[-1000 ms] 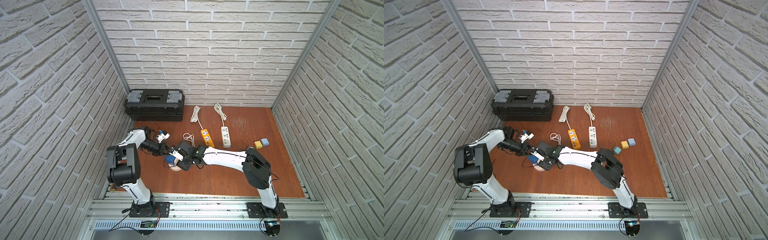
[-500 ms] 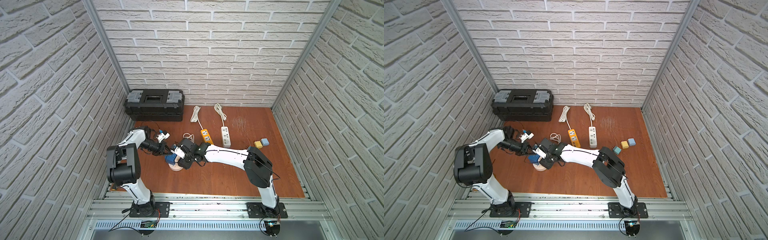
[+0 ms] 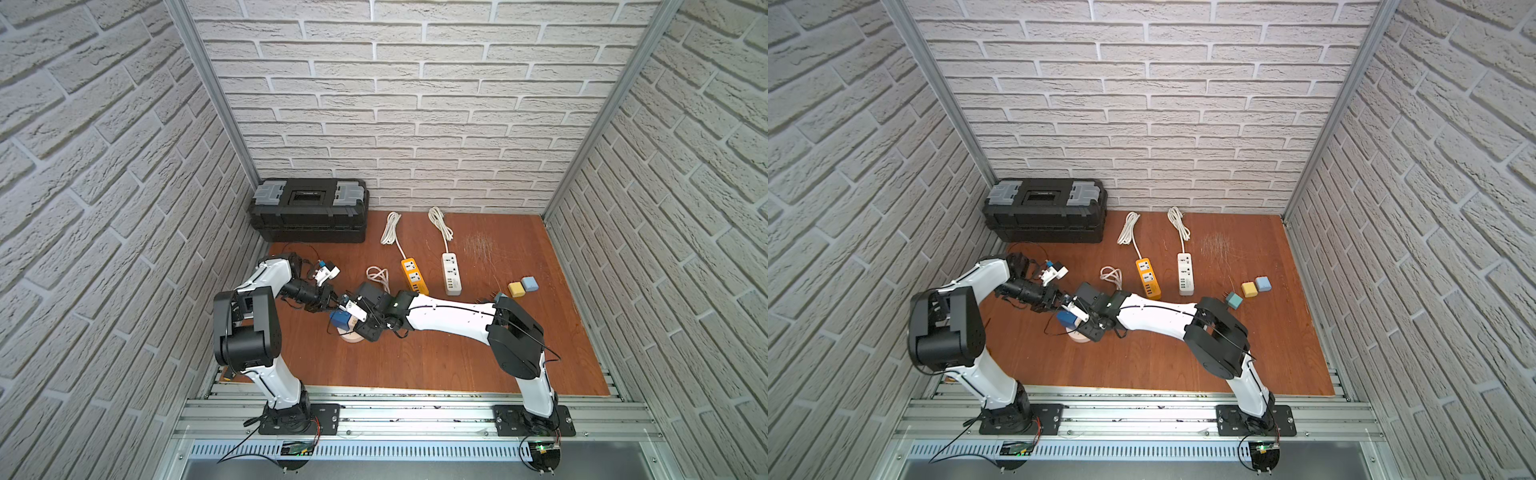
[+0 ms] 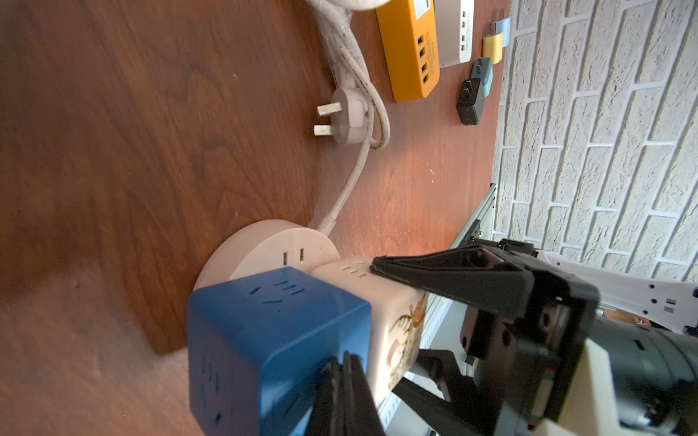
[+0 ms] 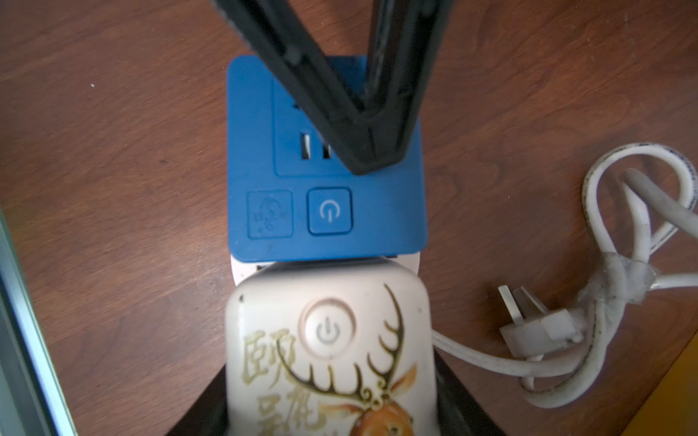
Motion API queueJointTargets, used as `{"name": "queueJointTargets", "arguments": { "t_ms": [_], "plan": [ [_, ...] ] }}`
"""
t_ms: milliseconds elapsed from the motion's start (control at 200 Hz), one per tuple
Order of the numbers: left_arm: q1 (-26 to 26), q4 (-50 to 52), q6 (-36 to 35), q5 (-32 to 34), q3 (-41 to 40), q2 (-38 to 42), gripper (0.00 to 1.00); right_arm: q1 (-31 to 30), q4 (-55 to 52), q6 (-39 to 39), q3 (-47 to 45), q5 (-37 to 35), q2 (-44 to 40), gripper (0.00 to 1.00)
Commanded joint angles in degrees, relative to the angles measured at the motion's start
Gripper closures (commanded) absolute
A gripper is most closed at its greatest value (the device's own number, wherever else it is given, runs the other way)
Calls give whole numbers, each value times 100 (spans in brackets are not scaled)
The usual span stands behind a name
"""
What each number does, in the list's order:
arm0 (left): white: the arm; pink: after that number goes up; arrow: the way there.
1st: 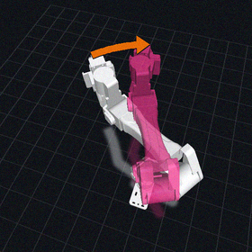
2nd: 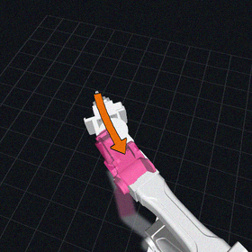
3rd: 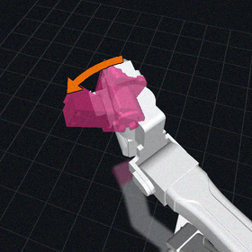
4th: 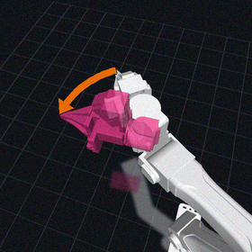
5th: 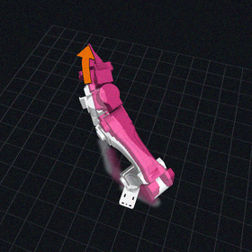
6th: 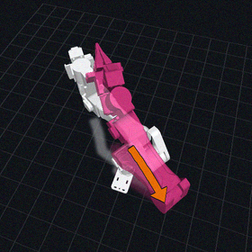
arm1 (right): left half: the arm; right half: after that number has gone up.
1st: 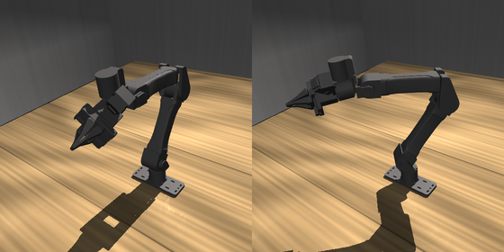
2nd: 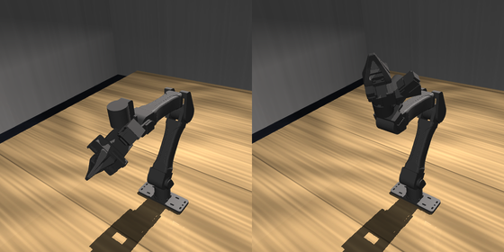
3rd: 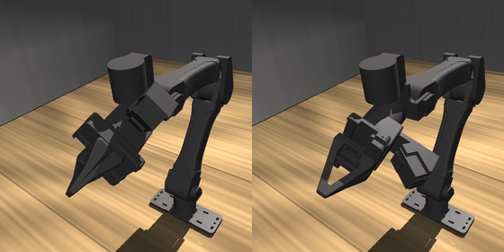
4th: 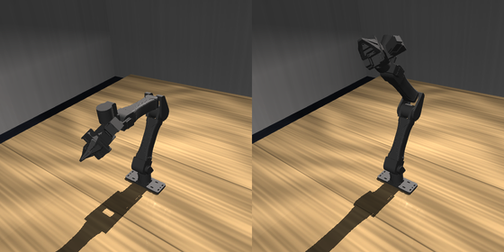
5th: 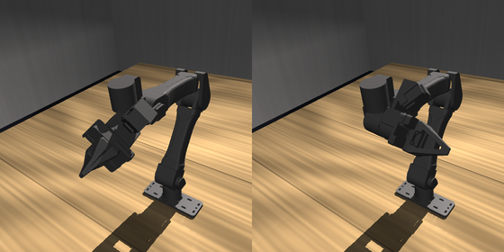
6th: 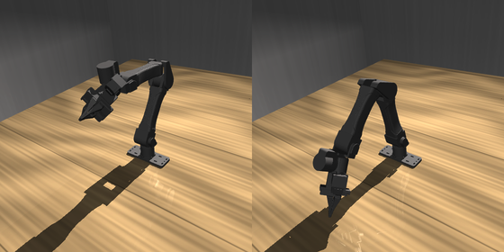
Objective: Pull the plug off the socket
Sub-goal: Remove the plug from the socket, then place the plug at the center of the board.
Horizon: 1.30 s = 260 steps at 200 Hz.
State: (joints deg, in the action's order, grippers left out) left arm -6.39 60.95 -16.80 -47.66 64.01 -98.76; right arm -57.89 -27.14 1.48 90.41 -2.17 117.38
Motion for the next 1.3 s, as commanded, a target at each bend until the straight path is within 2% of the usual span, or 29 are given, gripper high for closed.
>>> {"name": "queueJointTargets", "arguments": {
  "t_ms": [0,195,435,615,730,850,995,1135,1295],
  "plan": [
    [44,-707,-71,1993,-398,-503,100,226,629,-348,313,364,-709,97],
    [45,-702,-67,1989,-382,-489,100,281,626,-395,238,516,-776,98],
    [44,-712,-61,1999,-398,-473,100,154,709,-259,10,141,-956,97],
    [50,-725,-62,1954,-398,-430,100,224,818,-601,-417,-184,-1500,97],
    [50,-742,-65,1944,-398,-374,100,487,734,-1056,-746,-323,-1971,97],
    [42,-760,-57,1946,-396,-341,100,986,614,-1681,-1221,-351,-2587,97],
    [43,-769,-45,1940,-397,-344,100,1882,536,-2711,-1952,-578,-3394,97],
    [57,-786,-47,1927,-405,-315,100,2958,582,-3556,-2650,-554,-4017,97],
    [59,-790,-36,1925,-415,-319,100,4321,1196,-4593,-3531,-65,-4421,97]
  ]
}}
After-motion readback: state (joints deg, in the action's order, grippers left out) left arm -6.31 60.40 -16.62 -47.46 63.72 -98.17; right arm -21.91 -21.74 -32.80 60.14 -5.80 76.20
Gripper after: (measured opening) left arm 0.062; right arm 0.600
